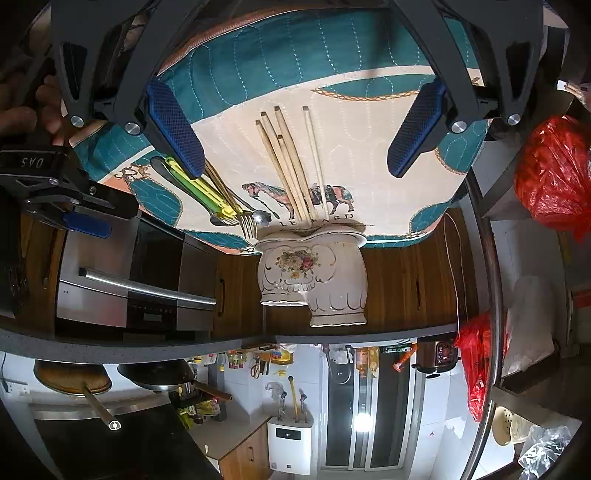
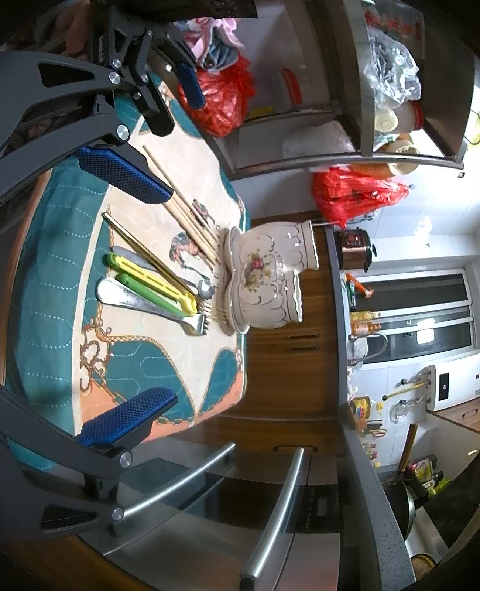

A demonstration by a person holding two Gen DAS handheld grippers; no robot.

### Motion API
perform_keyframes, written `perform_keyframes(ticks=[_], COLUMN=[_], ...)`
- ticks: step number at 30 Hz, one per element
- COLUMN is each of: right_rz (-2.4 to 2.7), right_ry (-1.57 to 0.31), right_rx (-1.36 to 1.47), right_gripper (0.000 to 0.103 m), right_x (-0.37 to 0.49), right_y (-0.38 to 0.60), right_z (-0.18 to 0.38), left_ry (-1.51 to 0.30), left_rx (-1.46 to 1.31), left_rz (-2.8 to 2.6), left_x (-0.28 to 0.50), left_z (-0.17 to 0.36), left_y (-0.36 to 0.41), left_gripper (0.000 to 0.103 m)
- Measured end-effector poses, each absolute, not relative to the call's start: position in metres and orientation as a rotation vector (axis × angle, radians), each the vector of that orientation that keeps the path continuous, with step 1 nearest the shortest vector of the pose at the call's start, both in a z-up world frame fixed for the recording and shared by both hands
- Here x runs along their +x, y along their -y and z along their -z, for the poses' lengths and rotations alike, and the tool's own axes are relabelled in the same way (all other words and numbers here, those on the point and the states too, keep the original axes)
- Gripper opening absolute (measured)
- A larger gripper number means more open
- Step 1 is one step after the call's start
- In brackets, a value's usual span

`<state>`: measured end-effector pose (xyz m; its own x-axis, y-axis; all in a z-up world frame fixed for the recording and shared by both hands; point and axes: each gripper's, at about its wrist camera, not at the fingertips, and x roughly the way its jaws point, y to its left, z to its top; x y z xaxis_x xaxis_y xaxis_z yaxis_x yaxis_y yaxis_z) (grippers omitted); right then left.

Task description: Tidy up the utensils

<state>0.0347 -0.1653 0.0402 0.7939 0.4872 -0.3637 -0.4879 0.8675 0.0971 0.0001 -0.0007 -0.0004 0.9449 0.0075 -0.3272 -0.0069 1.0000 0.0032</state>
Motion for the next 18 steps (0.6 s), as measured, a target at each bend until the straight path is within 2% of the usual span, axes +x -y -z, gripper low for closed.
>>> perform_keyframes(ticks=[18], right_rz=[-0.525], right_ry=[-0.388], right_rx=[0.000], right_gripper=[0.099], right_x=[0.0301], right_y=[0.1638], right_z=[-0.0455], left_ry=[-0.330], left_rx=[-0.005], left_rz=[-0.013], left_x=[-0.0014], left_z=[0.0006], left_y=[-0.0028], left_gripper=[0.098])
